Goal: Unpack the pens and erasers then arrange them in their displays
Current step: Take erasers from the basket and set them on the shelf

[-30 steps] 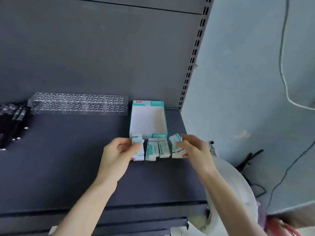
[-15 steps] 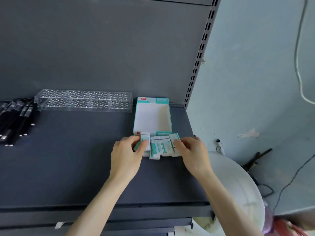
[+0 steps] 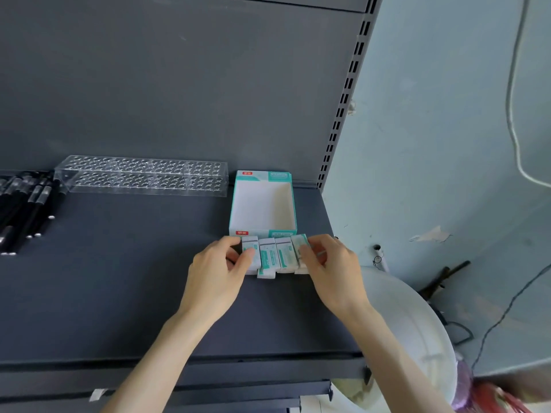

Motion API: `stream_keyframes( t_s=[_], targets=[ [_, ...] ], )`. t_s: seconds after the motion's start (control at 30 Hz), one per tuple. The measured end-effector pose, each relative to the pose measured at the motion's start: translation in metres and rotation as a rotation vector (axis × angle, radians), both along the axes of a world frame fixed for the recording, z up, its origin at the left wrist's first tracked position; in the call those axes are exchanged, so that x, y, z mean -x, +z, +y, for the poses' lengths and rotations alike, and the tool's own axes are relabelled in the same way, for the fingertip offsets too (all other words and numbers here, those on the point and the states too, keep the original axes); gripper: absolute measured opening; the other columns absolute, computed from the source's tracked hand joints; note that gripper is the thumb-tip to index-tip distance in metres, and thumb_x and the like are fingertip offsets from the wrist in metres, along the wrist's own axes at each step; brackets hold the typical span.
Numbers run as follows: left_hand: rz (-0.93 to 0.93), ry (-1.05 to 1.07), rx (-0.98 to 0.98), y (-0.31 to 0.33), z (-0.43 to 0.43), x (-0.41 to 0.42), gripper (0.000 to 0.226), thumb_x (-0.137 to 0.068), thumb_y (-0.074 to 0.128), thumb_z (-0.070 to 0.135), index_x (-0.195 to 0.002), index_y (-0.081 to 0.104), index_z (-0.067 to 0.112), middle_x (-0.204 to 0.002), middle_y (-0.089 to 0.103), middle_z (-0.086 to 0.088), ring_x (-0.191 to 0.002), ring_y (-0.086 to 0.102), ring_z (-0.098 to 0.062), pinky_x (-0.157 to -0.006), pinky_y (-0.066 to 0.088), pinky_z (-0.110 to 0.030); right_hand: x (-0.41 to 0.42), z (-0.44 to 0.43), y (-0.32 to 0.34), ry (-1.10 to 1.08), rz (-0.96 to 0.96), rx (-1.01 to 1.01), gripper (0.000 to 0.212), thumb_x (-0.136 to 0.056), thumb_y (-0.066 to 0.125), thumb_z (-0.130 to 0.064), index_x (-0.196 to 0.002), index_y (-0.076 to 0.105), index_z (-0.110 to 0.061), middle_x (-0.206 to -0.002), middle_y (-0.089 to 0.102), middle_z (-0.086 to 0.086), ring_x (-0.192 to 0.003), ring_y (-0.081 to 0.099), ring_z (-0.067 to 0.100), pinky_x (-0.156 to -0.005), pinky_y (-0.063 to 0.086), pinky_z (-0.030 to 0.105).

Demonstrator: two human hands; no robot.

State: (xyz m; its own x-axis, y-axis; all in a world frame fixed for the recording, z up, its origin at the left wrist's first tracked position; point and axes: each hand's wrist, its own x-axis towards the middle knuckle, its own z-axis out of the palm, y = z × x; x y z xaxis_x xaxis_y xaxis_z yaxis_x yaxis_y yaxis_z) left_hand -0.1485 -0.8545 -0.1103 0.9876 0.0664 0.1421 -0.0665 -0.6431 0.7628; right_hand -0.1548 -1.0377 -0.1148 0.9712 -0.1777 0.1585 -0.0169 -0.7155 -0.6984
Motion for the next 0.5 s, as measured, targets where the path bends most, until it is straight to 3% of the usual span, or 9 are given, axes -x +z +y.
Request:
stream_keyframes(
  t_s=[0.1,0.27,0.43,0.5],
  targets=[
    [-0.030,-0.011,0.006,0.004,0.004,0.005,0.018,-0.089,0.063,0.026,-0.104,0.066,0.017,-0.082,0.062,0.010,-0.073,0.059,-0.003,-0.074,0.050,-0.033,0.006,-0.001,0.008,0.032,-0.050,0.066,0.016,-0.094,0.050,-0.022,-0.102,0.061,-0.014,-0.100,0.060,0.002,-0.083,0.058,0.020,-0.067,0.050,0.026],
    [-0.165,-0.039,-0.038,0.022,0.020,0.019,0.016,-0.089,0.063,0.020,-0.103,0.068,0.015,-0.092,0.062,0.007,-0.081,0.061,-0.005,-0.075,0.053,-0.032,0.016,0.005,0.029,0.115,-0.153,0.175,0.022,-0.093,0.052,-0.019,-0.112,0.060,-0.012,-0.111,0.058,0.003,-0.096,0.056,0.023,-0.068,0.045,0.020],
    [-0.292,-0.002,-0.148,0.048,0.055,0.044,0.025,-0.090,0.060,0.023,-0.113,0.065,0.015,-0.105,0.060,0.006,-0.092,0.061,-0.012,-0.082,0.050,-0.038,0.020,0.047,0.059,0.219,-0.242,0.144,0.025,-0.091,0.057,-0.018,-0.115,0.061,-0.012,-0.119,0.059,0.002,-0.102,0.058,0.024,-0.079,0.052,0.037],
    [-0.316,0.030,-0.180,0.056,0.075,0.057,0.027,-0.089,0.060,0.024,-0.115,0.064,0.015,-0.108,0.061,0.006,-0.090,0.059,-0.014,-0.082,0.048,-0.039,0.025,0.069,0.066,0.261,-0.270,0.139,0.024,-0.091,0.057,-0.020,-0.113,0.062,-0.012,-0.117,0.060,0.001,-0.101,0.058,0.023,-0.081,0.051,0.037]
  ],
)
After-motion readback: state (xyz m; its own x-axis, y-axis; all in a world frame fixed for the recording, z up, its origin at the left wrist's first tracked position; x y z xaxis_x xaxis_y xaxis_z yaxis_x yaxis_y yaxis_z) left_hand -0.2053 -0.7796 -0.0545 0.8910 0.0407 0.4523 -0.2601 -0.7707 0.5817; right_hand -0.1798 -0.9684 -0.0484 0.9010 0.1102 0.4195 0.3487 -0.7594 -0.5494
